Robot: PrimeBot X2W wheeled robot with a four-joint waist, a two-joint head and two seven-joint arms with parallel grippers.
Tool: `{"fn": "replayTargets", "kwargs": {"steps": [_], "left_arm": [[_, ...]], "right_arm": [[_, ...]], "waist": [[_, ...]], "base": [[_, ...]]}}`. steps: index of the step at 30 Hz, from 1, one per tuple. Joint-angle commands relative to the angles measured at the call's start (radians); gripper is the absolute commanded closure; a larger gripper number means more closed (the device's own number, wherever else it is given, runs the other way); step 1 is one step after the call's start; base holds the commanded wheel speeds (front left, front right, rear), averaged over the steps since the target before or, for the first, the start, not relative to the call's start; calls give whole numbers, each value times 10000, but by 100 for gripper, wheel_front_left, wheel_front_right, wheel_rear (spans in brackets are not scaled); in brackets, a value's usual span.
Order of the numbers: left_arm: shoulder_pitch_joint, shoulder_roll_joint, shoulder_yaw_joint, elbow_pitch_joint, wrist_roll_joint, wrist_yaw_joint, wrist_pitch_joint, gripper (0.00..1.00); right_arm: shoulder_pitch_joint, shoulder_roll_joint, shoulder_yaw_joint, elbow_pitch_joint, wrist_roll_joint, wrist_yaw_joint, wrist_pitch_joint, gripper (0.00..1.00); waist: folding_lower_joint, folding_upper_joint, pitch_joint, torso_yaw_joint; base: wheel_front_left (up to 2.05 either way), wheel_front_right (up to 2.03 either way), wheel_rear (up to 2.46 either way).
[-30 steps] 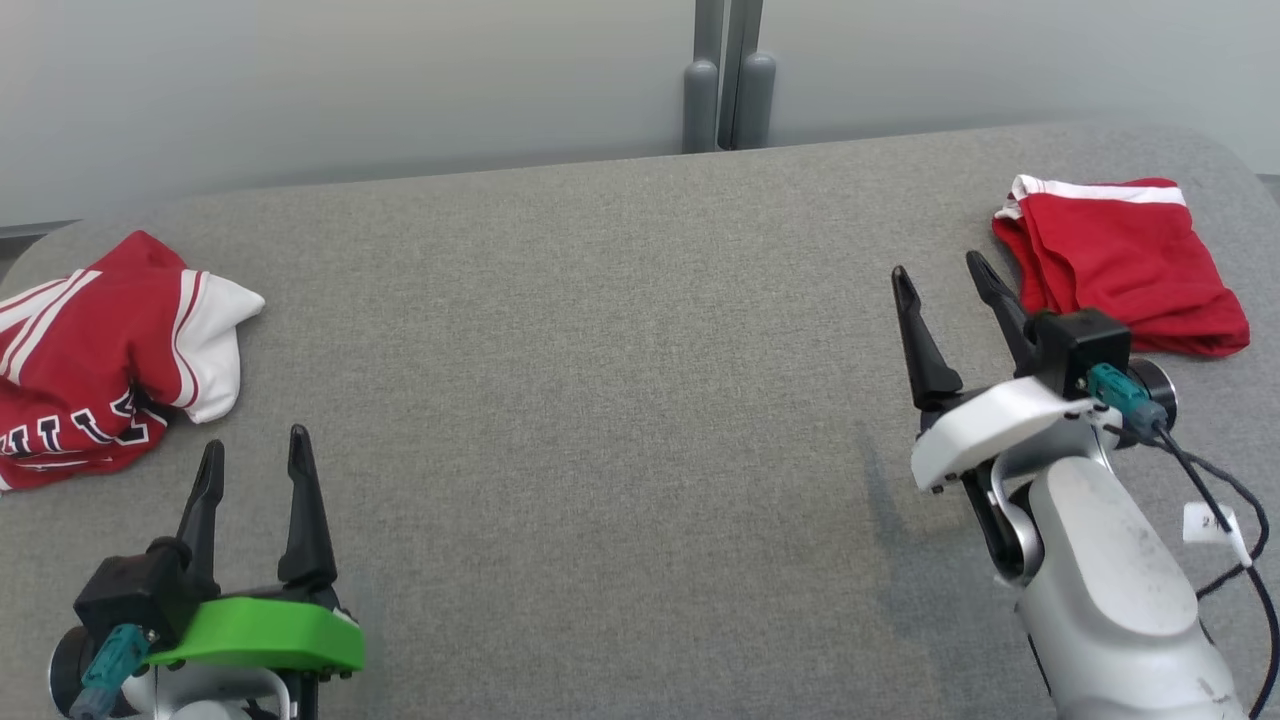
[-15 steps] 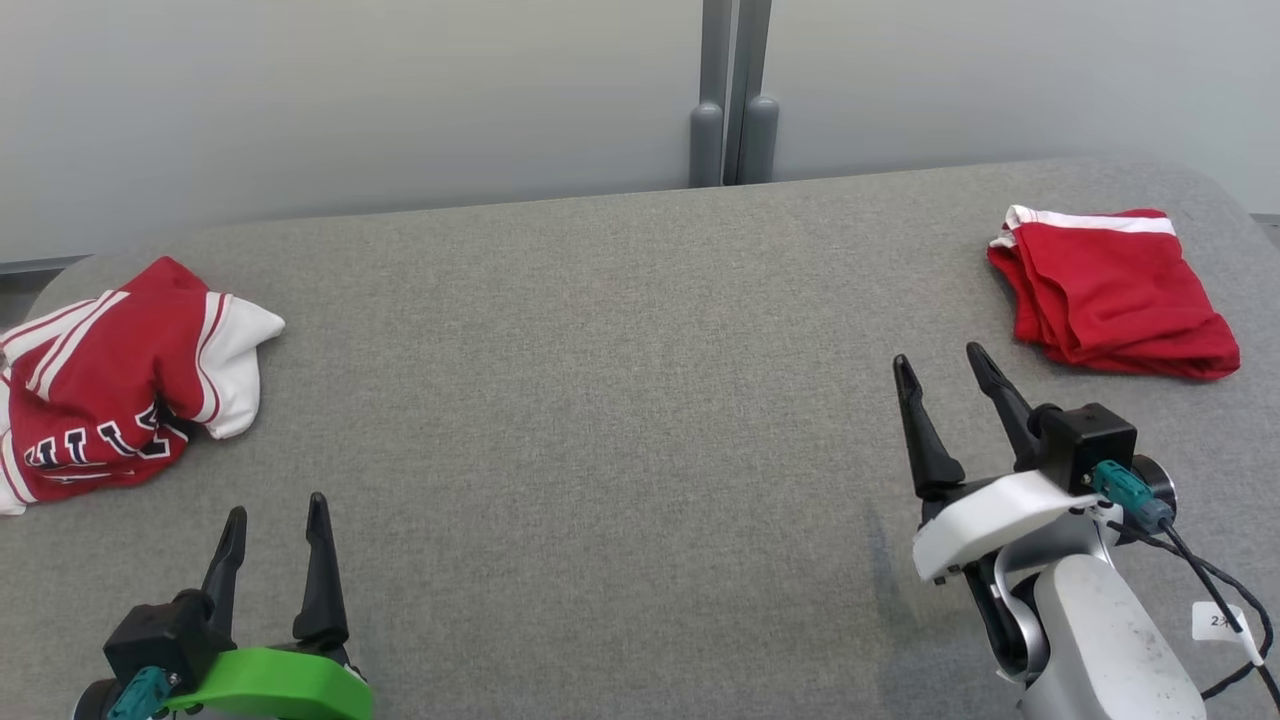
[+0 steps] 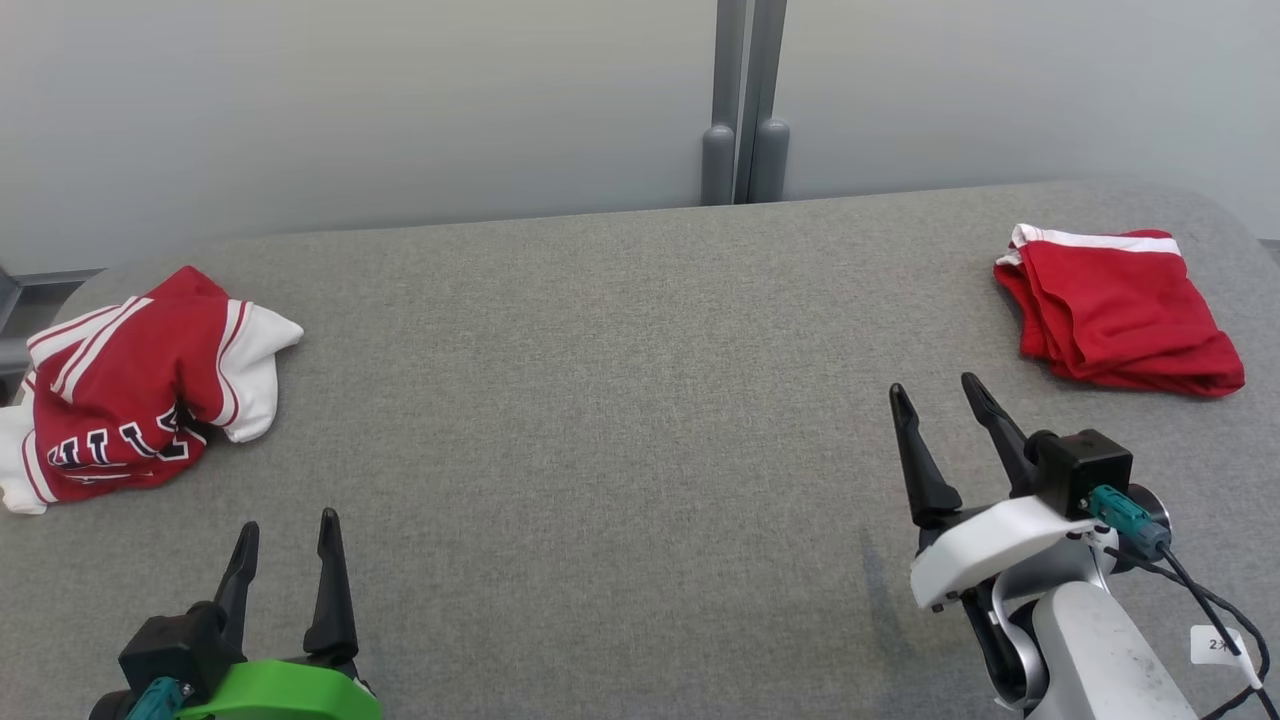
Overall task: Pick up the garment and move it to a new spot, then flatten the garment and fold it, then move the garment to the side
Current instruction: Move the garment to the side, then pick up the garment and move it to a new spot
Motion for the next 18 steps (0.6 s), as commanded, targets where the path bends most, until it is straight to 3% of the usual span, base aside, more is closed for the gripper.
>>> {"fn": "replayTargets", "kwargs": {"steps": [1, 18], "left_arm": [[112, -15, 31, 29, 112, -33, -7, 0], [106, -83, 74, 64, 266, 72, -7, 0]], "right_arm": [[157, -8, 29, -72, 36, -14, 27, 0], [226, -8, 22, -167, 21, -14, 16, 0]], "waist": [[0, 0, -5, 3], [0, 0, -3, 132]], "base": [[0, 0, 0], [0, 0, 0]]}}
